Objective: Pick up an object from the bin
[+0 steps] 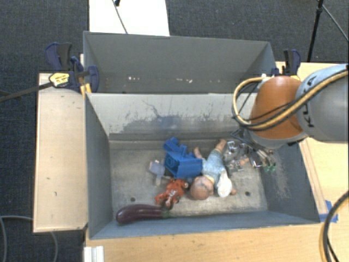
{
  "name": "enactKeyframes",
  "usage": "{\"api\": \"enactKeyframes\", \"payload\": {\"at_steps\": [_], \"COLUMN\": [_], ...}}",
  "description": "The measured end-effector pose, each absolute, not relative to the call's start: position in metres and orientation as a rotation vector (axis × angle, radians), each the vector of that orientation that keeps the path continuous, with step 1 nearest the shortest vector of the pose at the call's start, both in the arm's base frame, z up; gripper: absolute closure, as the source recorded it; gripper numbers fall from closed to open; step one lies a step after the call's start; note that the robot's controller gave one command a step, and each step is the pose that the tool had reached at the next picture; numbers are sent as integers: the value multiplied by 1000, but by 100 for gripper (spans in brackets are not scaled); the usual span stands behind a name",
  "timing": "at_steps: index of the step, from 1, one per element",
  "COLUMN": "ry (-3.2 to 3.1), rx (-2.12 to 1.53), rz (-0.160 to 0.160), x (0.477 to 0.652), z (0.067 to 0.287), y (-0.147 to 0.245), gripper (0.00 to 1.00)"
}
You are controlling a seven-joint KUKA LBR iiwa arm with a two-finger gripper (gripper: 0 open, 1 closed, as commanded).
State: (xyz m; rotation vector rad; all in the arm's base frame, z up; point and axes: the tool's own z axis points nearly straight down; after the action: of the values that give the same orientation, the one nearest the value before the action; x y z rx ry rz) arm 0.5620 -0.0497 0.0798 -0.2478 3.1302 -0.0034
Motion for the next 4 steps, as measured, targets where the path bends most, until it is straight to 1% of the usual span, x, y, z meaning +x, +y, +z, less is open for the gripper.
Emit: {"api": "enactKeyframes", "payload": {"at_steps": [1, 2, 3, 4], "ry": [3126, 3138, 3137, 3143], "rx": [-303, -172, -184, -82], "rz": [9, 0, 1, 1], "x": [577, 566, 559, 524], "z": [78, 121, 189, 150], "y": [-61, -69, -73, -120], "gripper": [100, 100, 100, 0]}}
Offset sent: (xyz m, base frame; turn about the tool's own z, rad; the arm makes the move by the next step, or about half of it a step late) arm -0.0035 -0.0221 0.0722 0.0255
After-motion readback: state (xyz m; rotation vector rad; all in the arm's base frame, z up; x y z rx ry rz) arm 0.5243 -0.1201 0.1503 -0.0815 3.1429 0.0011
